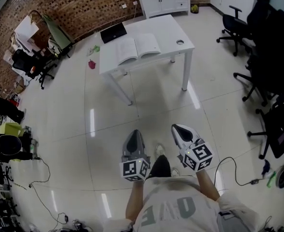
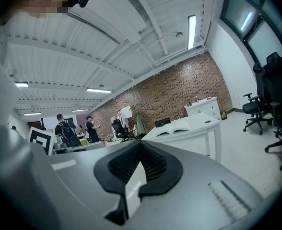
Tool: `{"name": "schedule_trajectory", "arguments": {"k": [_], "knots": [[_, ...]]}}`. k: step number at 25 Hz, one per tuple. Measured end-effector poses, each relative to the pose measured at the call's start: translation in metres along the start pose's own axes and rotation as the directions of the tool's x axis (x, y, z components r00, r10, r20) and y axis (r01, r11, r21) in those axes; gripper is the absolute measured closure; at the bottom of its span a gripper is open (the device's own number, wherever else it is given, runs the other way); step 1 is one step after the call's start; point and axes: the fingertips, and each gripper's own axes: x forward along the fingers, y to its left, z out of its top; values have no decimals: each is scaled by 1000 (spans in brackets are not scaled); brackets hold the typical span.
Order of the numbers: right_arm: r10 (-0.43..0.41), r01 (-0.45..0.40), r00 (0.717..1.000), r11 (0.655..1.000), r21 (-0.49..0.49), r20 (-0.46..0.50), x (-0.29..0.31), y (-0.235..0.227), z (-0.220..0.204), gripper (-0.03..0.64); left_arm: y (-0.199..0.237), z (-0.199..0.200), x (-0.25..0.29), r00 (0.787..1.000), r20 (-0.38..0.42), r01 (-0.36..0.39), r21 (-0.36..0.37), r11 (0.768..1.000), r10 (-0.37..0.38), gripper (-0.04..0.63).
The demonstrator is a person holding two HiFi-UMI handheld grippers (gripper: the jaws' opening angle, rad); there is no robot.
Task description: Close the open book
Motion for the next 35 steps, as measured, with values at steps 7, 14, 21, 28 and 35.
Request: {"name": "schedule_trajectory", "arguments": {"k": [7,14,21,28,35], "knots": [[-21,20,999,1000,-24,-40,67,-39,1,612,47,0,76,999,47,-21,-69,997,24,580],[-11,11,1000,998,-60,-13,185,-82,47,612,102,17,195,998,64,-5,-75,997,9,580],[-54,55,998,997,-46,27,291,-118,90,612,144,65,293,995,85,52,40,998,-55,580],[-61,63,998,994,-92,26,358,-161,112,612,163,72,363,995,99,27,-19,999,-25,580],[0,8,993,997,-71,115,419,-201,164,612,159,102,441,989,147,18,36,999,-23,580]]}}
